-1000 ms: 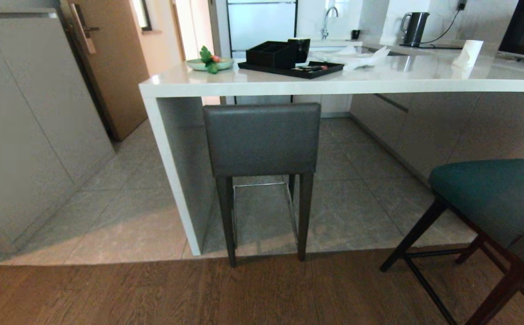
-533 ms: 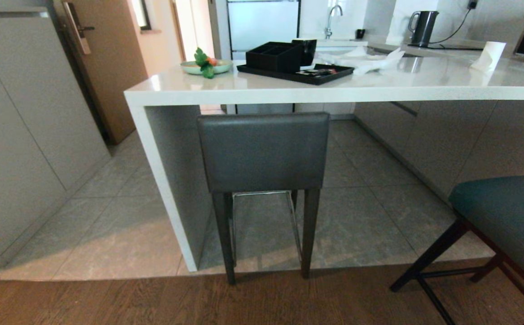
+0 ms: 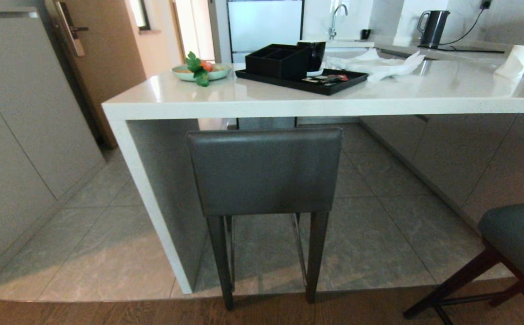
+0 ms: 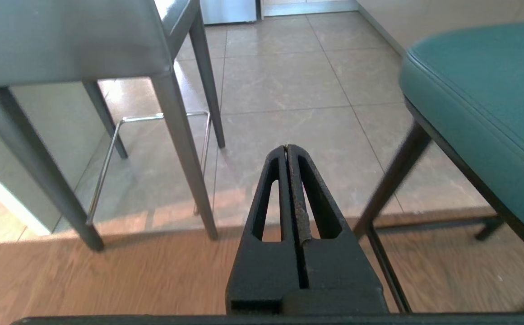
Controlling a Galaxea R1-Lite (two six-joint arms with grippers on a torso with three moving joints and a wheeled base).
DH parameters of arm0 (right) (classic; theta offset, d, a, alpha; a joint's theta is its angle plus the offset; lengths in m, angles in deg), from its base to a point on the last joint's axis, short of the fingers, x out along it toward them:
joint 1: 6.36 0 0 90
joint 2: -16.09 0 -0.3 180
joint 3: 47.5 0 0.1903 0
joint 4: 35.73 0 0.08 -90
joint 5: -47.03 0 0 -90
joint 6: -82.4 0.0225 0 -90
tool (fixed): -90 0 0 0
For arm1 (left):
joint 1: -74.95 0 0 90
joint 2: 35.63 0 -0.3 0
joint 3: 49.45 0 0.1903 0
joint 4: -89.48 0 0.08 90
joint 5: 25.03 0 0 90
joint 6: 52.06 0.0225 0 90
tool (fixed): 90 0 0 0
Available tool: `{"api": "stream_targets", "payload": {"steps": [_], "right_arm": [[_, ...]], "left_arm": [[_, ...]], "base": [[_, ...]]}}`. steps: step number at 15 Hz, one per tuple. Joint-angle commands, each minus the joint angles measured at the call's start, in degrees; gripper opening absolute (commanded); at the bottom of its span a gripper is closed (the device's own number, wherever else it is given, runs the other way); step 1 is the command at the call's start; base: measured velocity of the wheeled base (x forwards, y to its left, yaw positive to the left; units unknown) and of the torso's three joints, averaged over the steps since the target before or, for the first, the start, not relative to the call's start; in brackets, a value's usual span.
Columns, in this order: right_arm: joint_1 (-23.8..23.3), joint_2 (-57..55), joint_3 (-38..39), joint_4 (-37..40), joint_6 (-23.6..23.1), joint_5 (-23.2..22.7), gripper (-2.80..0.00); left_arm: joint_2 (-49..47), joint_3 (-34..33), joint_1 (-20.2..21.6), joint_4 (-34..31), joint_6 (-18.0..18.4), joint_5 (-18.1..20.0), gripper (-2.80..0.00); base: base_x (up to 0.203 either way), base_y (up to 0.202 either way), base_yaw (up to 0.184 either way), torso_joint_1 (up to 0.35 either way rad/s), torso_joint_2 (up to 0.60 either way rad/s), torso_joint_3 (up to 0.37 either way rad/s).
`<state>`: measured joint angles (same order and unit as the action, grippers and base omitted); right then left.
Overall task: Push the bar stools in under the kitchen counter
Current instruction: Pull the gray chair out from under the dining table
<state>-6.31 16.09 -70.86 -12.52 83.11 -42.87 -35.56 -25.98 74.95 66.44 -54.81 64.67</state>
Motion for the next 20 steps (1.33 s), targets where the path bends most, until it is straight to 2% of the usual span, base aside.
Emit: {"api": "stream_targets", "payload": {"steps": [1, 13, 18, 20], "right_arm": [[0.0, -0.1, 0.0, 0.0, 0.0, 0.0, -2.80], [0.0, -0.1, 0.0, 0.0, 0.0, 0.0, -2.80], [0.0, -0.1, 0.0, 0.0, 0.0, 0.0, -2.80], [0.0, 0.0, -0.2, 0.0, -2.5, -0.8, -2.80]], "left_arm": [[0.0, 0.0, 0.0, 0.0, -0.1, 0.0, -2.80], [0.0, 0.0, 0.0, 0.0, -0.1, -0.1, -2.80], [0.0, 0.0, 0.0, 0.0, 0.8, 0.0, -2.80], [-0.1, 1.3, 0.0, 1.2, 2.4, 1.0, -2.80]], "base": [[0.196, 0.000, 0.000, 0.002, 0.00, 0.002], [0.191, 0.000, 0.002, 0.003, 0.00, 0.003], [0.012, 0.000, 0.001, 0.002, 0.00, 0.000], [0.000, 0.000, 0.000, 0.000, 0.00, 0.000]]}}
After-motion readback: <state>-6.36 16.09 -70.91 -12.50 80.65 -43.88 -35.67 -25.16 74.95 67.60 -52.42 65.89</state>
